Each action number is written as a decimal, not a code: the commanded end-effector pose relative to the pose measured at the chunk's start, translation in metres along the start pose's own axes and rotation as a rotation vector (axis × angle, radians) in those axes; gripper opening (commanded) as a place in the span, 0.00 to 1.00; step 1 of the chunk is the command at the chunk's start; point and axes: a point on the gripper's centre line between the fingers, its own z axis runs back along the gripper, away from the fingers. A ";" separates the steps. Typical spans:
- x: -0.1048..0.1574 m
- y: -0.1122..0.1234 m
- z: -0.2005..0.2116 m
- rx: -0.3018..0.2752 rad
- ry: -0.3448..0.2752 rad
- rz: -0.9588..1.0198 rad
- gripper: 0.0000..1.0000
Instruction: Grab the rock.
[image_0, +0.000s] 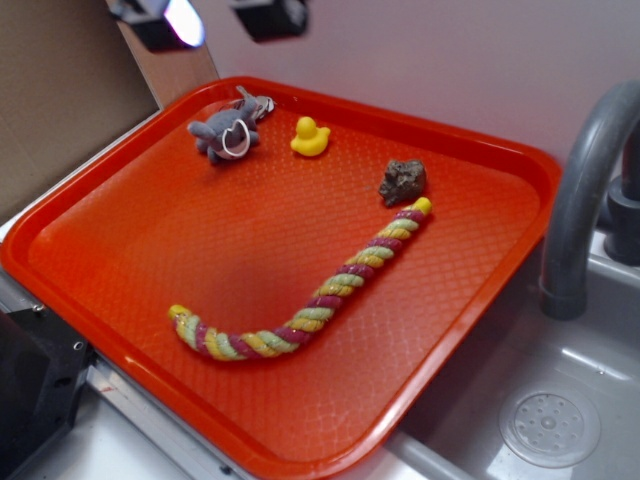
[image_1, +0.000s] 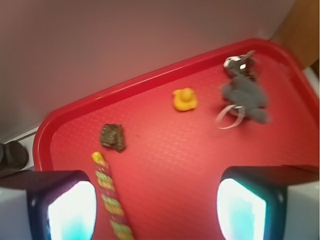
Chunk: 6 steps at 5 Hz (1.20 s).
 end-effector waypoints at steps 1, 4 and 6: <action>0.006 -0.037 -0.017 0.031 -0.108 0.001 1.00; 0.021 -0.054 -0.070 0.114 -0.135 0.041 1.00; 0.022 -0.052 -0.098 0.149 -0.108 0.046 1.00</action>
